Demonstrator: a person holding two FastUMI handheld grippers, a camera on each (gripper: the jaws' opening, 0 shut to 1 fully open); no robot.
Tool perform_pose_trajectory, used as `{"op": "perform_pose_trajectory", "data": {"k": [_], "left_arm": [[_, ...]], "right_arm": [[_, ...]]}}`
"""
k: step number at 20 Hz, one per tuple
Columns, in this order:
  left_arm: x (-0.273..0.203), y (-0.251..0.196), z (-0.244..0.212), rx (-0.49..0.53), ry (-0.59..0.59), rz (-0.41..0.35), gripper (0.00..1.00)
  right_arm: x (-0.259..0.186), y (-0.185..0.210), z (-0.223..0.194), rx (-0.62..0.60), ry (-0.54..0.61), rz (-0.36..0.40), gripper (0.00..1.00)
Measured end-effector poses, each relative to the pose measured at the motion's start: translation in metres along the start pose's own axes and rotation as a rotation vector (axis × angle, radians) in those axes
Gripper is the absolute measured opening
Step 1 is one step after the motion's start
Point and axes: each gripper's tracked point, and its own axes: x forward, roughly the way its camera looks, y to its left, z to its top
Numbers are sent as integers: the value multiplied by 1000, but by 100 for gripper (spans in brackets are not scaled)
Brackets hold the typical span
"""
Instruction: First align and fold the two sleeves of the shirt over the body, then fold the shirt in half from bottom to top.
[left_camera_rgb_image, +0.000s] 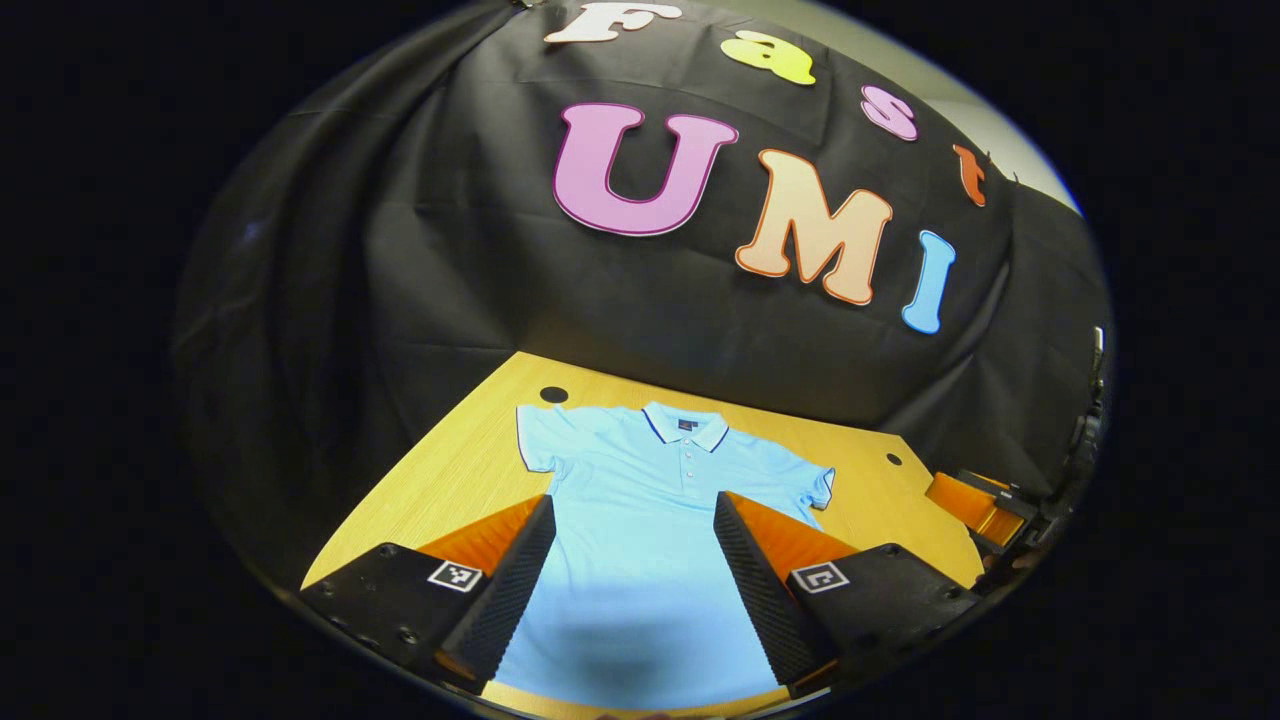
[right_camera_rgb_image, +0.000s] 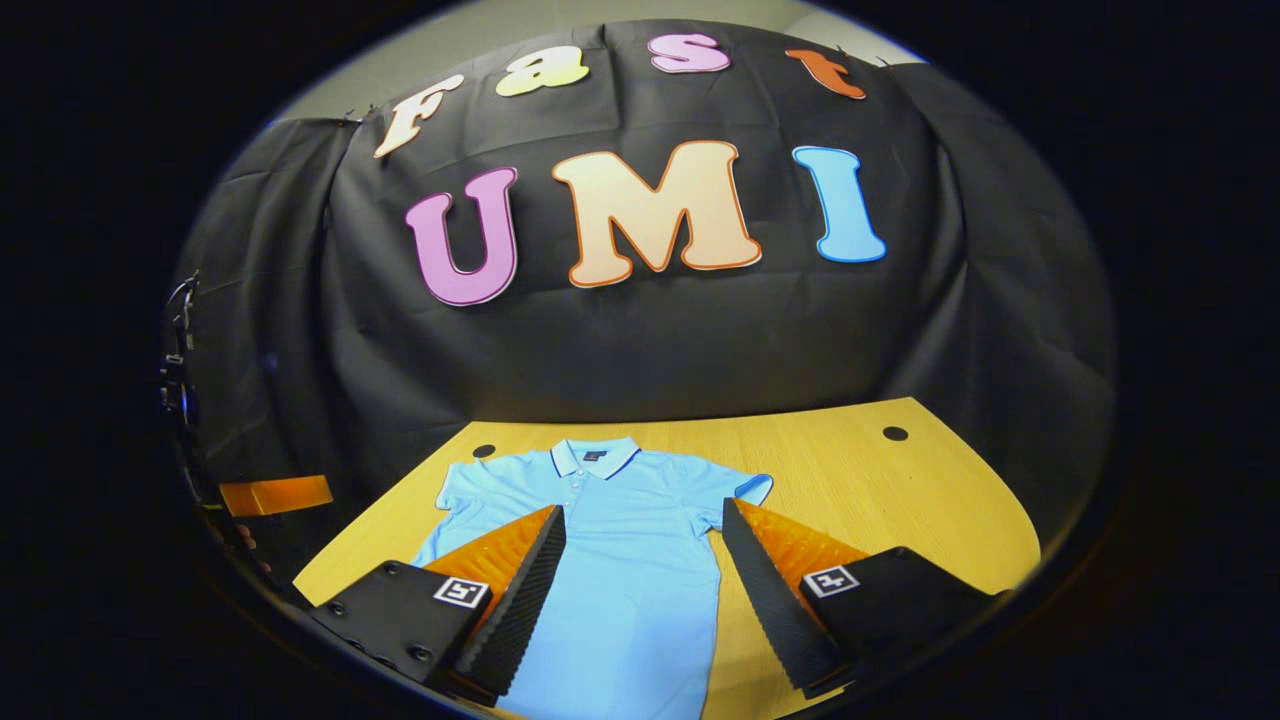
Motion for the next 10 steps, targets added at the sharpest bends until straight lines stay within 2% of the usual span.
{"op": "perform_pose_trajectory", "data": {"k": [1,2,3,4,8,9,10], "left_arm": [[-1,-1,0,5,2,5,96],[-2,1,-1,8,5,11,96],[-2,2,-2,9,5,22,96],[-4,3,-1,5,1,29,95],[-4,8,-10,-29,24,61,95],[-4,10,-12,-42,29,73,95],[-3,13,-14,-58,33,89,95]], "right_arm": [[9,-8,0,8,8,-10,94],[17,-15,3,19,15,-14,98],[26,-22,7,31,11,-17,94],[38,-30,13,39,7,-21,98],[93,-59,18,28,20,-52,98],[111,-68,16,18,29,-60,93],[126,-76,10,10,43,-72,98]]}}
